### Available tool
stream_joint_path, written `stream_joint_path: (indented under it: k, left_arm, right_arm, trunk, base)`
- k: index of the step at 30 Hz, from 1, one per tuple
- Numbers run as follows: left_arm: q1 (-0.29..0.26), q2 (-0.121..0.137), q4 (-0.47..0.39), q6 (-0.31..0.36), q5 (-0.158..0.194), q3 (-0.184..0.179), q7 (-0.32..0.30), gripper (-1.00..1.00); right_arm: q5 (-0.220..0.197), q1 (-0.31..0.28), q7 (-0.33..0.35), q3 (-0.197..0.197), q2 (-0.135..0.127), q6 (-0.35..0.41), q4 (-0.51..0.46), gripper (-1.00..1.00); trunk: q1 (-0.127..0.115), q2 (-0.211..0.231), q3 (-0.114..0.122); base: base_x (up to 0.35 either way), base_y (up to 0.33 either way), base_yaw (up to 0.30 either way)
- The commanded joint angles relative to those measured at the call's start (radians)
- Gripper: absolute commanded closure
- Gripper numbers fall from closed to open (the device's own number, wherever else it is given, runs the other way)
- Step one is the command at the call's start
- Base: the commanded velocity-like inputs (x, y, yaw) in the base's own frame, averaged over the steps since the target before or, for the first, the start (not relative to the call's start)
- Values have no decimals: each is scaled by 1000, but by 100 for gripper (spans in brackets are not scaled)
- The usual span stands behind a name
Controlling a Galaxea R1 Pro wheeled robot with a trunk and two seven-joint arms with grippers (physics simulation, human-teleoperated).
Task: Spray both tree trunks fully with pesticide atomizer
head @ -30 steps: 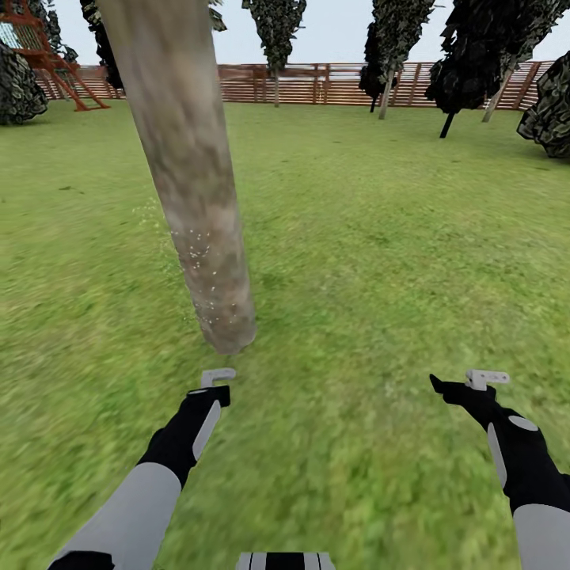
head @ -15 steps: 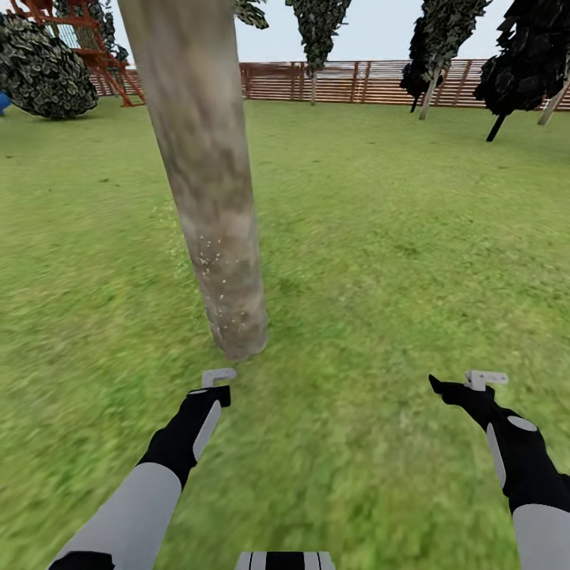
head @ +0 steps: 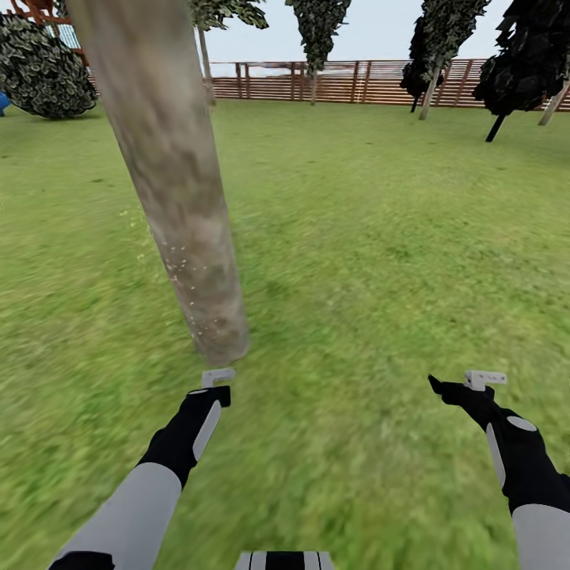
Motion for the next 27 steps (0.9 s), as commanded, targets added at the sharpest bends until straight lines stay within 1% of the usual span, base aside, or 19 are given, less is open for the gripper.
stream_joint_path:
  k: [1,8,27]
  left_arm:
    - [0,0,0,0,-1,0,0,100]
    - [0,0,0,0,-1,0,0,100]
    - [0,-3,1,0,1,1,0,100]
  right_arm:
    - [0,0,0,0,0,0,0,-100]
    - [0,0,0,0,0,0,0,-100]
    - [0,0,0,0,1,0,1,-100]
  trunk:
    - [0,0,0]
    - [0,0,0]
    - [0,0,0]
  base:
    - [194,-234,97]
    - [152,-247,235]
    - [96,-265,277]
